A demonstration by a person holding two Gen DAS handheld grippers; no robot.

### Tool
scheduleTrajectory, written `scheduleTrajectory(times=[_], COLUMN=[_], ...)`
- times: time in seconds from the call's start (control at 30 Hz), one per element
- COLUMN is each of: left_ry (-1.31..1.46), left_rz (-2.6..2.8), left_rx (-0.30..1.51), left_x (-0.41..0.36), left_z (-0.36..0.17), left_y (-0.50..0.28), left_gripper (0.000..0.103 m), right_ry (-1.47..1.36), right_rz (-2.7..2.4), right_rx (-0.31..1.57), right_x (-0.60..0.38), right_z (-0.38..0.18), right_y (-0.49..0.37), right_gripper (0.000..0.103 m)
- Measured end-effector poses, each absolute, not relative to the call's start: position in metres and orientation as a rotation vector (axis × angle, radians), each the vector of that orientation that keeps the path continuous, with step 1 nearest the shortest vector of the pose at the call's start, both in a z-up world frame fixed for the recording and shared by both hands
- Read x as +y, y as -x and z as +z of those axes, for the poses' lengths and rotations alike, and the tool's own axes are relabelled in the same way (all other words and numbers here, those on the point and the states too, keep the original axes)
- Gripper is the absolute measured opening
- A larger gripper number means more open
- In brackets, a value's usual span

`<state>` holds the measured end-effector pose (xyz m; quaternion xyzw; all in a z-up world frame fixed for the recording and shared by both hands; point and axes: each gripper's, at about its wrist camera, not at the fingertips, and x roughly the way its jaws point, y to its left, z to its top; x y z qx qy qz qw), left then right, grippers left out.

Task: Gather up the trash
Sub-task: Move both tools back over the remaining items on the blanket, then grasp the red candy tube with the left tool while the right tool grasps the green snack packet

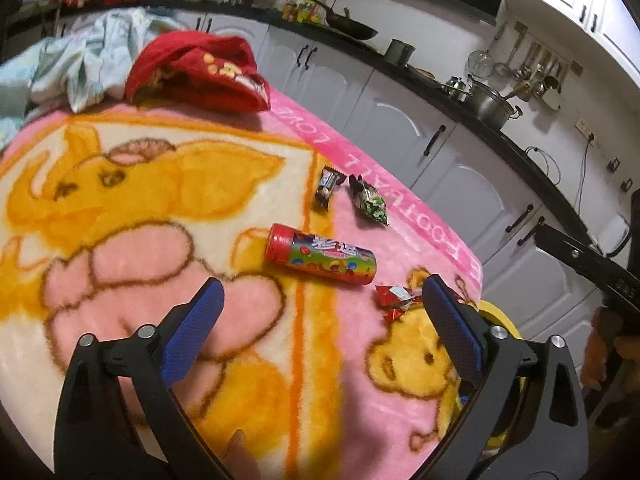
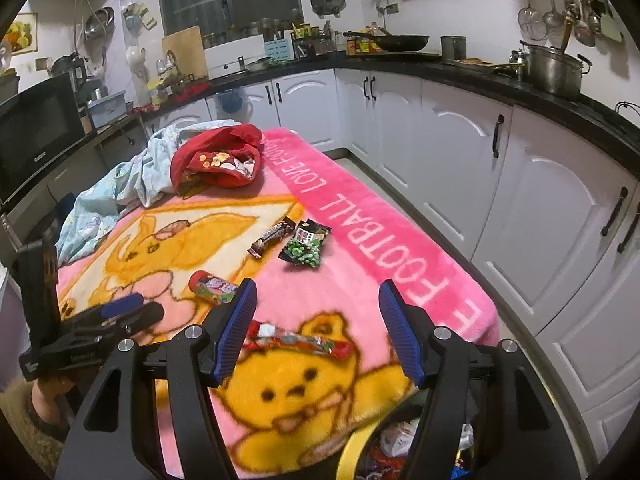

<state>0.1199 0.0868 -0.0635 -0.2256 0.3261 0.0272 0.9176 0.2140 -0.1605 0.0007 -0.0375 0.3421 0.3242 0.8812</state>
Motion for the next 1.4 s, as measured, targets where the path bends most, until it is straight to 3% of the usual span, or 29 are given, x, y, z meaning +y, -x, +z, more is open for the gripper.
scheduleTrajectory(times=[0.3, 0.47, 1.03, 1.4], left_ry=[0.594, 0.606, 0.671, 0.627], left_rz=[-0.017, -0.004, 0.084, 0.115], left_rx=[0.738, 0.766, 0.831, 0.838], left_x=[0.087, 0.086, 0.104, 0.106], left_z=[-0.077, -0.083, -0.102, -0.101], left_y=[-0.142, -0.161, -0.200, -0.212], left_gripper=[0.069, 0.068, 0.066, 0.062], right_ry=[0.111, 0.130, 0.136, 0.039], right_rz=[0.675, 0.670, 0.726, 0.771], right_rx=[0.742, 0.765, 0.969, 1.094], right_x=[-0.134, -0.122, -0.054, -0.046], right_z=[-0.015, -0.026, -0.079, -0.107], right_y=[-0.246, -0.268, -0.346, -0.365], right_gripper=[0.061, 0.060, 0.044, 0.026])
